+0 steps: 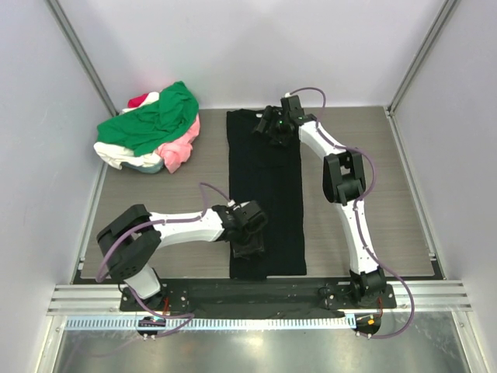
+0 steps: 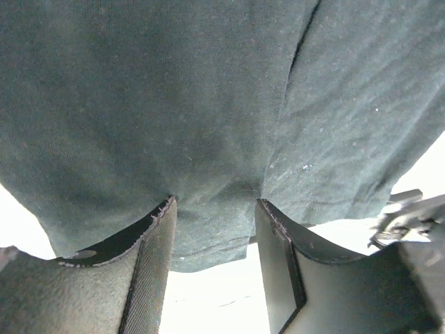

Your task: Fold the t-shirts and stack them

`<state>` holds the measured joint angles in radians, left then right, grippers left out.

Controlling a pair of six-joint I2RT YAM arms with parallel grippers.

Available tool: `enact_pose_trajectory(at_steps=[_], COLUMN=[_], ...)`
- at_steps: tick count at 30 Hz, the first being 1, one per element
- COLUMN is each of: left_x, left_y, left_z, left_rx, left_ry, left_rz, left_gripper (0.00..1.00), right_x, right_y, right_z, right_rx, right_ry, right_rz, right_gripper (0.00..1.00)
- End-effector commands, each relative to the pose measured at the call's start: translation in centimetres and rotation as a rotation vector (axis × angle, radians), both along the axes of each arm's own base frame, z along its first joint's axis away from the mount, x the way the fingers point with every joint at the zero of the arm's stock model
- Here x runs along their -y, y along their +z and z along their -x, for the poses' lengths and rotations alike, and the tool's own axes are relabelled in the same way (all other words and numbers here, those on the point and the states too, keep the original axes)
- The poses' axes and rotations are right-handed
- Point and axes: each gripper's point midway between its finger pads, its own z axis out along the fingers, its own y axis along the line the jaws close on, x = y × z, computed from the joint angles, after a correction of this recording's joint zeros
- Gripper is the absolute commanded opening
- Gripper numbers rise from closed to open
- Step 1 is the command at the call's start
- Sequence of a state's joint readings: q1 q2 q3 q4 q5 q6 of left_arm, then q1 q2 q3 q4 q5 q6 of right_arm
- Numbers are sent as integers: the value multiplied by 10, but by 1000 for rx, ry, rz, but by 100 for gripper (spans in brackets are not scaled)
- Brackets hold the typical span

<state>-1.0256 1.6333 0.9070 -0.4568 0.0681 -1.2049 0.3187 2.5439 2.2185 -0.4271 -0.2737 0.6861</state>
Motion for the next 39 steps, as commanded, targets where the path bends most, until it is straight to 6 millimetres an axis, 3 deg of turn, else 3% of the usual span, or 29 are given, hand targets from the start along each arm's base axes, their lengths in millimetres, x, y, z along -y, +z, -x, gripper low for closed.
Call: enact_pose_trajectory(at_steps=[1, 3, 5, 7, 8, 9, 10, 11, 13, 14, 15, 16, 17, 18, 19, 22, 23, 25, 26, 27, 31, 39], left_x=[-20, -23, -29, -30, -33, -40, -43, -50, -62, -66, -69, -78, -77, -81, -87, -88, -91, -93, -91, -93, -90, -93], left_y=[21, 37, 58, 77, 89, 94, 98, 100, 104, 102, 107, 92, 91, 85, 75, 64, 52, 45, 44, 40, 33, 19], left_z=[-8, -14, -22, -29, -30, -32, -33, -31, -28, -27, -25, -17, -17, -13, -5, 0, 5, 7, 8, 10, 13, 19], left_rx=[61, 108, 169, 218, 245, 266, 277, 283, 304, 308, 322, 295, 300, 291, 269, 265, 250, 244, 243, 237, 229, 209], left_ry=[12, 13, 20, 25, 32, 44, 52, 62, 87, 99, 112, 121, 133, 142, 154, 182, 194, 205, 207, 209, 200, 212], left_rz=[-99, -113, -124, -111, -96, -110, -110, -117, -107, -101, -70, -83, -59, -48, -37, 19, 20, 30, 44, 42, 45, 49], left_gripper=[52, 58, 64, 71, 73, 76, 78, 78, 78, 78, 76, 75, 75, 73, 73, 70, 70, 69, 69, 68, 67, 65], right_x=[3, -1, -6, -5, -1, 5, 12, 19, 38, 50, 60, 73, 82, 90, 104, 112, 108, 106, 110, 105, 112, 99], right_y=[17, 46, 93, 126, 154, 163, 152, 189, 195, 187, 186, 137, 125, 142, 96, 88, 58, 54, 32, 27, 2, -30], right_z=[10, 6, 4, 7, 14, 18, 29, 46, 69, 104, 123, 156, 179, 206, 245, 309, 344, 375, 395, 411, 448, 476], right_rx=[-23, 31, 115, 171, 206, 224, 176, 224, 213, 166, 152, 37, -1, 28, -97, -119, -189, -182, -234, -237, -281, -334], right_ry=[46, 68, 95, 102, 102, 91, 77, 68, 10, -3, -27, -61, -75, -97, -127, -139, -125, -121, -140, -104, -99, -51], right_rz=[7, -21, -49, -56, -60, -33, -7, -4, 60, 89, 107, 183, 212, 211, 282, 259, 275, 234, 241, 241, 264, 260], right_gripper=[93, 98, 100, 100, 100, 100, 100, 100, 100, 99, 100, 100, 100, 100, 100, 96, 90, 86, 83, 81, 67, 47])
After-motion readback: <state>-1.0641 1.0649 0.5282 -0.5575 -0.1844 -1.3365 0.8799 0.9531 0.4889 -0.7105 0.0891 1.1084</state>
